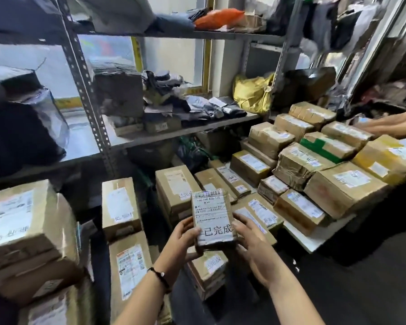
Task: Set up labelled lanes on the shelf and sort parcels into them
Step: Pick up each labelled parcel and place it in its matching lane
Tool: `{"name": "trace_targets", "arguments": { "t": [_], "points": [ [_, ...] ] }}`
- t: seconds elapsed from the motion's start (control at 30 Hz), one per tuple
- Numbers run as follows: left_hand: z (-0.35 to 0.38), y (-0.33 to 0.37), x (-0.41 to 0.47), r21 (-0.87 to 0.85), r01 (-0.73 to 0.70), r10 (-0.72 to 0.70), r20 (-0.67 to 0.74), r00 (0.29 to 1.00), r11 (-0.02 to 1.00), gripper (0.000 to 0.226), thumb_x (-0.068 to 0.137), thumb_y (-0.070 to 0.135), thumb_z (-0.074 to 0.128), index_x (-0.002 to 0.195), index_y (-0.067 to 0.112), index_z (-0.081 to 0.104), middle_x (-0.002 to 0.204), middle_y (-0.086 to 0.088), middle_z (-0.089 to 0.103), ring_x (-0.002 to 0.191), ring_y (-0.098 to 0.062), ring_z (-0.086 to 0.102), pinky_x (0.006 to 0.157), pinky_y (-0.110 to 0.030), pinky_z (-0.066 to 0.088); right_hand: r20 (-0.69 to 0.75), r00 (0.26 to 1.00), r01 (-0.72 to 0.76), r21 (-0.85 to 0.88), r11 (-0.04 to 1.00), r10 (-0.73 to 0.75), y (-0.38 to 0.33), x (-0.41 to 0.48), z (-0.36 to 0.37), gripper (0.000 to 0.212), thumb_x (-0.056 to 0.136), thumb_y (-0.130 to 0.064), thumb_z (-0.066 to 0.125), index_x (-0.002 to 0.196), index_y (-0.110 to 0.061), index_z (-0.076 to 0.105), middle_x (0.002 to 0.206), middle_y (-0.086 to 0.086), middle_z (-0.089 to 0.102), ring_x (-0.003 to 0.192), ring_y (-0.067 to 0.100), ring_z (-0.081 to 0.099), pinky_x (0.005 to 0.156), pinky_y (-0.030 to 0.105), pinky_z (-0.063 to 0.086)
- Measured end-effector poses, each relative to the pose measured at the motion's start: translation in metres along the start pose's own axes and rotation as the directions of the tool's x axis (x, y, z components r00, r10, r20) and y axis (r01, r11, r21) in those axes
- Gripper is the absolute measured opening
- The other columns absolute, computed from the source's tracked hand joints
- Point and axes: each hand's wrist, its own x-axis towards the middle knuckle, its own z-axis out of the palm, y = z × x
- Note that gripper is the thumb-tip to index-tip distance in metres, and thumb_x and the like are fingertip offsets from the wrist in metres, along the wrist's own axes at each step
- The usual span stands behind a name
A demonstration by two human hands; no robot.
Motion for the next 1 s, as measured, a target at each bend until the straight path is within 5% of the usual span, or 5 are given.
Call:
{"name": "trace_targets", "arguments": {
  "t": [0.17, 0.3, 0.53, 0.83, 1.0],
  "points": [
    [-0.004, -0.009, 0.037, -0.019, 0.079, -0.079, -0.017, 0.997, 0.997, 0.071, 0.065, 0.04, 0.076, 0.129, 0.024, 0.052, 0.124, 0.002, 0.068, 0.104, -0.016, 0.071, 0.075, -0.037, 0.059, 0.017, 0.991, -0.13, -0.096, 0.987, 0.132, -0.009, 0.06, -0.01, 0.037, 0.099, -0.024, 0.061, 0.135, -0.023, 0.054, 0.128, 0.009, 0.069, 0.105, 0.02, 0.072, 0.067, 0.024, 0.058],
    [-0.009, -0.015, 0.056, -0.03, 0.128, -0.128, -0.017, 0.992, 0.991, 0.073, 0.058, 0.04, 0.08, 0.125, 0.026, 0.053, 0.116, 0.005, 0.073, 0.107, -0.021, 0.071, 0.092, -0.049, 0.057, 0.025, 0.97, -0.234, -0.163, 0.958, 0.241, 0.001, 0.09, -0.027, 0.036, 0.097, -0.025, 0.064, 0.131, -0.032, 0.055, 0.123, 0.001, 0.073, 0.108, 0.017, 0.071, 0.071, 0.03, 0.056],
    [-0.029, -0.026, 0.053, 0.153, 0.214, -0.178, -0.216, 0.96, 0.965, 0.021, 0.093, 0.025, 0.065, 0.115, 0.026, 0.064, 0.125, -0.004, 0.066, 0.113, -0.018, 0.064, 0.098, -0.044, 0.053, 0.042, 0.91, -0.389, -0.263, 0.883, 0.413, 0.029, 0.122, -0.053, 0.036, 0.095, -0.03, 0.065, 0.129, -0.033, 0.054, 0.108, 0.002, 0.078, 0.104, 0.02, 0.071, 0.073, 0.033, 0.047],
    [-0.035, -0.034, 0.028, 0.119, 0.29, -0.205, -0.463, 0.862, 0.95, 0.017, 0.102, 0.015, 0.051, 0.11, 0.026, 0.062, 0.123, -0.004, 0.065, 0.106, -0.017, 0.064, 0.087, -0.032, 0.05, 0.122, 0.844, -0.446, -0.385, 0.808, 0.523, 0.07, 0.169, -0.042, 0.042, 0.098, -0.03, 0.061, 0.138, -0.026, 0.052, 0.114, 0.0, 0.074, 0.1, 0.016, 0.07, 0.071, 0.031, 0.048],
    [-0.028, -0.038, 0.016, 0.08, 0.293, -0.212, -0.518, 0.829, 0.953, 0.017, 0.102, 0.018, 0.052, 0.113, 0.026, 0.062, 0.124, -0.005, 0.066, 0.112, -0.019, 0.065, 0.093, -0.035, 0.053, 0.153, 0.853, -0.424, -0.356, 0.833, 0.5, 0.078, 0.185, -0.027, 0.032, 0.1, -0.026, 0.059, 0.131, -0.023, 0.052, 0.112, 0.0, 0.07, 0.091, 0.011, 0.068, 0.058, 0.024, 0.049]
  ]
}}
